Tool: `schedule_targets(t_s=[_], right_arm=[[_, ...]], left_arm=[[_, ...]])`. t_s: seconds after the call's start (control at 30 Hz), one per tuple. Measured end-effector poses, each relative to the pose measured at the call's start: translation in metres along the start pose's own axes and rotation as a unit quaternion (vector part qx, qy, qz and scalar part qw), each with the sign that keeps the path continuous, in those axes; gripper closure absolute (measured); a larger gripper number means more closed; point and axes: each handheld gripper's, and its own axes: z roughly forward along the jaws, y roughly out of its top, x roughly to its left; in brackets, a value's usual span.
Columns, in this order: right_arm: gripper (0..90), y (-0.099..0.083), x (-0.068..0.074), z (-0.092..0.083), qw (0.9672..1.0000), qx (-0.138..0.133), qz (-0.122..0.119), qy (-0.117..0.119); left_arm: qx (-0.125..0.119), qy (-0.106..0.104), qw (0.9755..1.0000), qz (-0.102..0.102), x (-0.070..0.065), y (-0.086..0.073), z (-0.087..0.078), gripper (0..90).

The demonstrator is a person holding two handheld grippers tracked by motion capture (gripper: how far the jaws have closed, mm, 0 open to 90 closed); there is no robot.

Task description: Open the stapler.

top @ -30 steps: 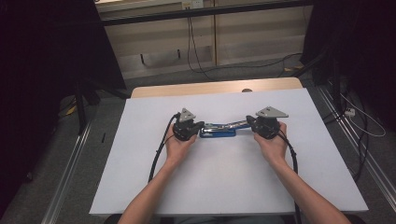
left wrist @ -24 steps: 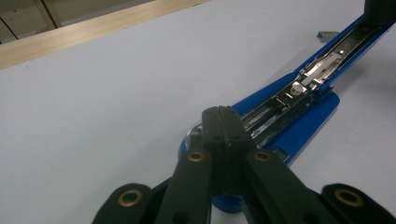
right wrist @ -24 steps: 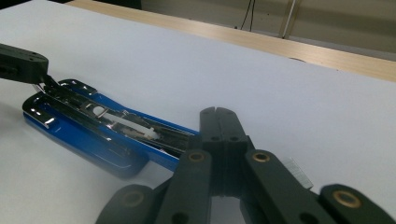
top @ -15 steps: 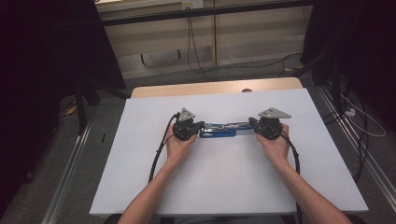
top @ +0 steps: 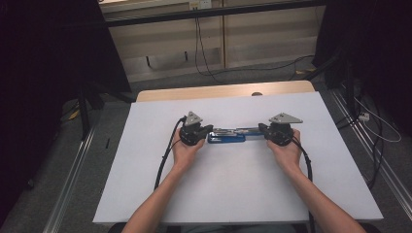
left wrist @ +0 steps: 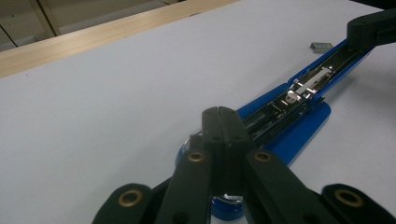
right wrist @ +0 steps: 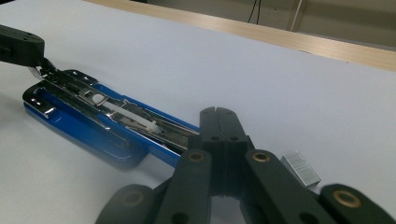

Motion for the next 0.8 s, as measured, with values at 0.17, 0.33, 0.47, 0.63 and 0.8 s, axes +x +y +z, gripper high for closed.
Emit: schedule_targets(t_s=[0.17, 0.33, 0.47, 0.63, 0.8], right_arm=[[90.0, 0.001, 0.000, -0.002, 0.9999, -0.012, 0.002, 0.012], [90.0, 0.003, -0.001, -0.004, 0.9995, -0.021, 0.002, 0.022], [90.0, 0.003, -0.002, -0.005, 0.9992, -0.027, 0.002, 0.029], [83.4, 0.006, -0.002, -0.007, 0.9983, -0.037, 0.000, 0.045], [76.7, 0.007, -0.002, -0.010, 0.9980, -0.042, 0.000, 0.046]], left_arm=[[-0.001, 0.001, 1.0000, -0.001, 0.000, 0.001, -0.002, 90.0], [0.001, 0.001, 1.0000, 0.000, 0.001, 0.001, -0.004, 89.3], [0.000, 0.003, 1.0000, 0.002, 0.000, 0.002, -0.006, 85.3], [-0.009, 0.001, 0.9999, 0.005, 0.001, 0.004, -0.012, 77.9], [-0.017, 0.005, 0.9998, 0.007, -0.001, 0.005, -0.022, 61.4]])
